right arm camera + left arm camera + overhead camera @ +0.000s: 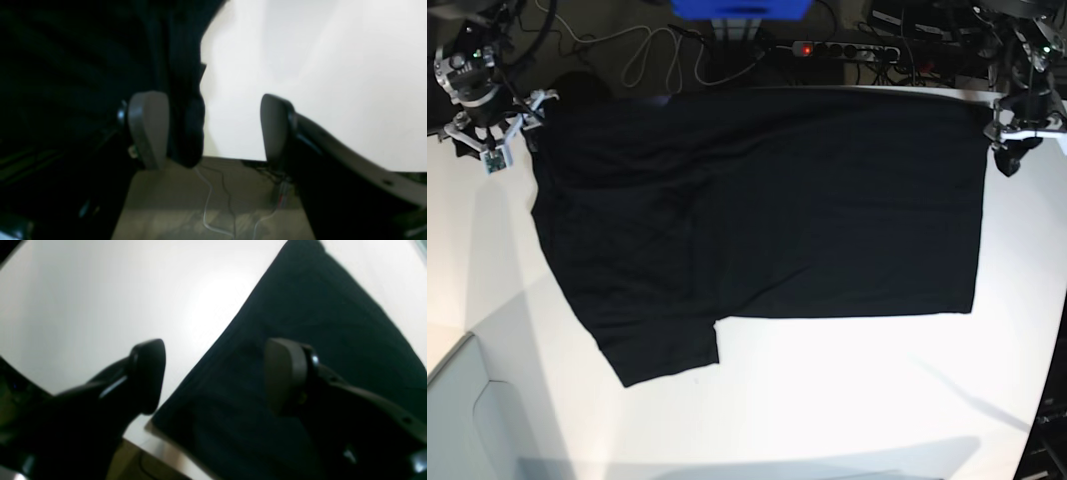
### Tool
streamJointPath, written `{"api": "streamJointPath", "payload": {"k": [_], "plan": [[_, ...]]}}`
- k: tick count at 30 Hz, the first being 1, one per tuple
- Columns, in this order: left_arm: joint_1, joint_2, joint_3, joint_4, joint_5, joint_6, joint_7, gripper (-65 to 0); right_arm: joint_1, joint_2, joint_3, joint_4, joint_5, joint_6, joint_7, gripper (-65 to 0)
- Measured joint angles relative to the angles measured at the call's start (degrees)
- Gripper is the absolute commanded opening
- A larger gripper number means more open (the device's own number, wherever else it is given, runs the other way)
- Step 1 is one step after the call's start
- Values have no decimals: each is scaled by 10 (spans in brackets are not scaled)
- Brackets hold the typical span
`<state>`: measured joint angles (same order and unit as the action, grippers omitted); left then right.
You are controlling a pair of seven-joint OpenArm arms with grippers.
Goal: Fold the T-shirt properly
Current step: 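Release the left gripper and move it down along the shirt side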
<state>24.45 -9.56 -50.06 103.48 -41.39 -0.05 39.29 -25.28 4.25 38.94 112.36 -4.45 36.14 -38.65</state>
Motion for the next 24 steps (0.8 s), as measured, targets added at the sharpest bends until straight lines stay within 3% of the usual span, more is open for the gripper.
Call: {"api": "streamJointPath", "payload": {"k": [6, 15, 20, 24], "plan": [[-43, 2, 5, -8, 28, 1, 4, -204, -5, -2, -1, 18, 0, 0, -2, -228], [-96, 2, 103, -11, 196, -1, 4, -204, -3, -3, -1, 17, 0, 0, -1, -228], [-121, 2, 137, -83, 261, -4, 5, -201, -3, -3, -2, 17, 0, 0, -1, -228], [-134, 0, 137, -143, 266, -1, 2, -202, -3, -2, -2, 17, 0, 0, -1, -228]]}}
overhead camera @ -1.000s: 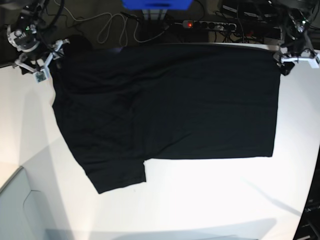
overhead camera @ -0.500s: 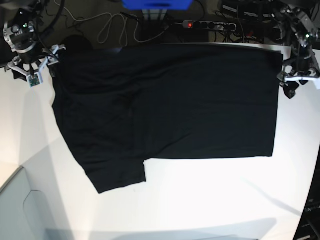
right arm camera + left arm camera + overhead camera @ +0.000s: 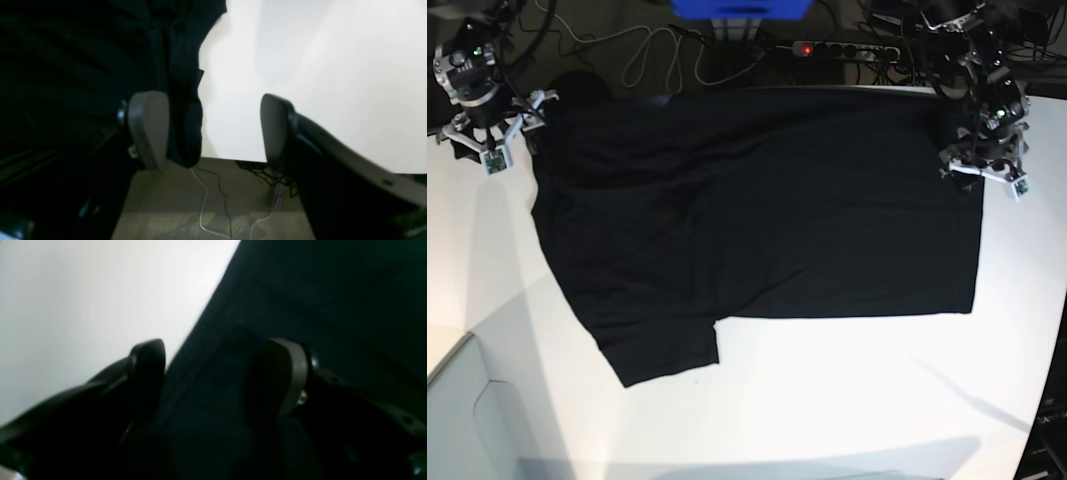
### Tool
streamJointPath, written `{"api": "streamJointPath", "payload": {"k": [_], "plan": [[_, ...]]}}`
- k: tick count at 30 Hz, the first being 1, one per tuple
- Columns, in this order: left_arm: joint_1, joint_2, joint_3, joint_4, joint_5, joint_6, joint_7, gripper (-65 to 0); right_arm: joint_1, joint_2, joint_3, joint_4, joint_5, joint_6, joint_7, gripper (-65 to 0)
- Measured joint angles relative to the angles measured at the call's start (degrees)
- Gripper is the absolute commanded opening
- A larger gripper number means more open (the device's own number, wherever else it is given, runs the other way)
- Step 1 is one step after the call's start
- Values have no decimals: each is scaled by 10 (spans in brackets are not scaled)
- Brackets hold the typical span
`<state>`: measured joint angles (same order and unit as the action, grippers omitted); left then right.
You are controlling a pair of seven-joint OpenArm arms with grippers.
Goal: Fold the T-shirt properly
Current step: 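Release the left gripper and move it down along the shirt side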
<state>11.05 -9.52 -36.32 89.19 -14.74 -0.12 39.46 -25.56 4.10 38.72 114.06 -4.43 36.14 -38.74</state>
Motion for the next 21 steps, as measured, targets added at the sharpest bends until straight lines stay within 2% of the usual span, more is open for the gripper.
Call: {"api": "streamJointPath", "payload": {"k": [21], "plan": [[-22, 0, 2, 3, 0, 0, -2, -206, -2, 2, 0, 0, 0, 0, 0, -228]]}}
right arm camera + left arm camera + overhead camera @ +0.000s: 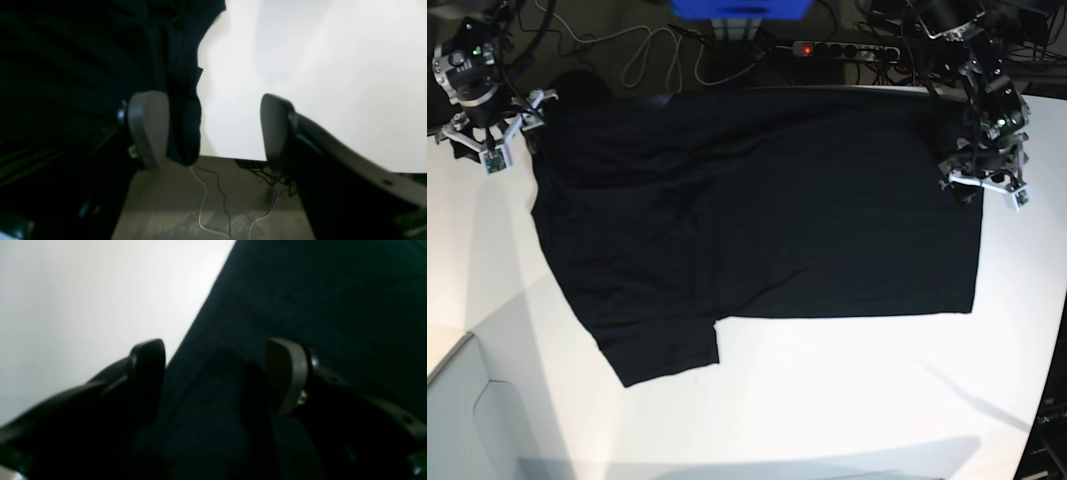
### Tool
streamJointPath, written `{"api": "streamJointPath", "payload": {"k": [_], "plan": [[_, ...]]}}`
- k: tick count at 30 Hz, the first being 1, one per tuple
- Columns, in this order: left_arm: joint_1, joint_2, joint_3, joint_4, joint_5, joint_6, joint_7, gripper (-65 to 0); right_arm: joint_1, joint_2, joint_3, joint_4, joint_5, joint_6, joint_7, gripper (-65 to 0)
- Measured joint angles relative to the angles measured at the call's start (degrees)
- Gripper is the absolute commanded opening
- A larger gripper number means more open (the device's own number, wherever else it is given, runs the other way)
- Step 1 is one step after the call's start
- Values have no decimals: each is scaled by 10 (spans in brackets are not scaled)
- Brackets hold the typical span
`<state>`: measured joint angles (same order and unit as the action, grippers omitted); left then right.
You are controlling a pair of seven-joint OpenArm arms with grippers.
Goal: Fold the T-shirt properly
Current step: 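Release the left gripper and move it down along the shirt side, then regrasp the shirt edge with the left gripper and pull it taut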
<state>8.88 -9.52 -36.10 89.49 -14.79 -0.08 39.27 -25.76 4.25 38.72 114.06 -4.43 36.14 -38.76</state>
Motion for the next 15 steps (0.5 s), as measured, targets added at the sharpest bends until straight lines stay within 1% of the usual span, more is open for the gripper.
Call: {"api": "streamJointPath", "payload": {"k": [1, 2, 5, 7, 8, 11, 15], "plan": [[0, 0, 0, 0, 0, 0, 0, -215, 0, 0, 0, 0, 0, 0, 0, -228], [1, 0, 0, 0, 0, 0, 0, -241, 0, 0, 0, 0, 0, 0, 0, -228], [2, 0, 0, -3, 1, 0, 0, -362, 0, 0, 0, 0, 0, 0, 0, -228], [1, 0, 0, -3, 0, 0, 0, -425, 0, 0, 0, 0, 0, 0, 0, -228], [1, 0, 0, -3, 0, 0, -1, -433, 0, 0, 0, 0, 0, 0, 0, -228], [2, 0, 0, -3, 0, 0, -2, -417, 0, 0, 0, 0, 0, 0, 0, -228], [1, 0, 0, -3, 0, 0, -2, -370, 0, 0, 0, 0, 0, 0, 0, -228]]}}
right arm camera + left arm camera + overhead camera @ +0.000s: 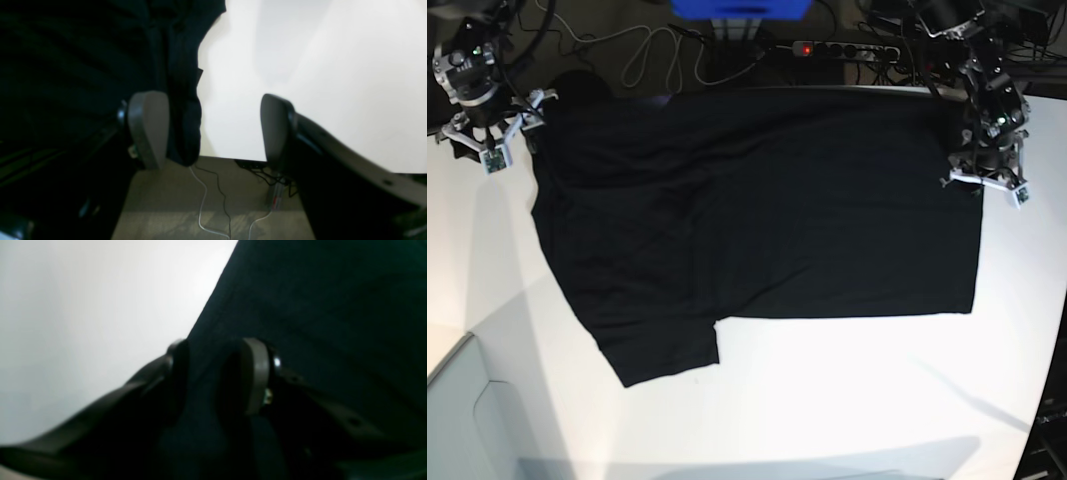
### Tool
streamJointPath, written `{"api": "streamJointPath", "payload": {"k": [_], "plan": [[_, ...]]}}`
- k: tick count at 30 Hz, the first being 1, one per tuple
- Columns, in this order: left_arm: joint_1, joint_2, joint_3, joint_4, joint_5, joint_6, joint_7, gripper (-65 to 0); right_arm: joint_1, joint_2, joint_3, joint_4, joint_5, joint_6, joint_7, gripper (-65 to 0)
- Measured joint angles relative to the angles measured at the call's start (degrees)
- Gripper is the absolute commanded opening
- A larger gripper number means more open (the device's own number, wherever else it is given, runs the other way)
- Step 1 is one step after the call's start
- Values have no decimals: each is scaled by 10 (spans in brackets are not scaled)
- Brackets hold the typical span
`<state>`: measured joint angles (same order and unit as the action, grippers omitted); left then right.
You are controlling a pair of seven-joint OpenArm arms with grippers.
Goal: Fold the T-shirt properly
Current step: 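Regrasp the shirt edge with the left gripper and pull it taut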
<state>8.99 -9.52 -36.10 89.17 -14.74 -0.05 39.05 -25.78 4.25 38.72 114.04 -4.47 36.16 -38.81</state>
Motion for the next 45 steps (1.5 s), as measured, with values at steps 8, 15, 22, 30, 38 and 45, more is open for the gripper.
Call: {"api": "streamJointPath", "payload": {"k": [8, 15, 22, 30, 38, 45], "plan": [[0, 0, 0, -1, 0, 0, 0, -292, 0, 0, 0, 0, 0, 0, 0, -228], [-5, 0, 0, -5, 1, 0, 2, -340, 0, 0, 0, 0, 0, 0, 0, -228], [-7, 0, 0, -25, 0, 0, -2, -442, 0, 0, 2, 0, 0, 0, 0, -228], [-7, 0, 0, -24, 0, 0, -2, -623, 0, 0, 1, 0, 0, 0, 0, -228], [-8, 0, 0, -24, 0, 0, -2, -650, 0, 0, 1, 0, 0, 0, 0, -228], [-2, 0, -1, 19, 0, 0, 2, -650, 0, 0, 1, 0, 0, 0, 0, -228]]}}
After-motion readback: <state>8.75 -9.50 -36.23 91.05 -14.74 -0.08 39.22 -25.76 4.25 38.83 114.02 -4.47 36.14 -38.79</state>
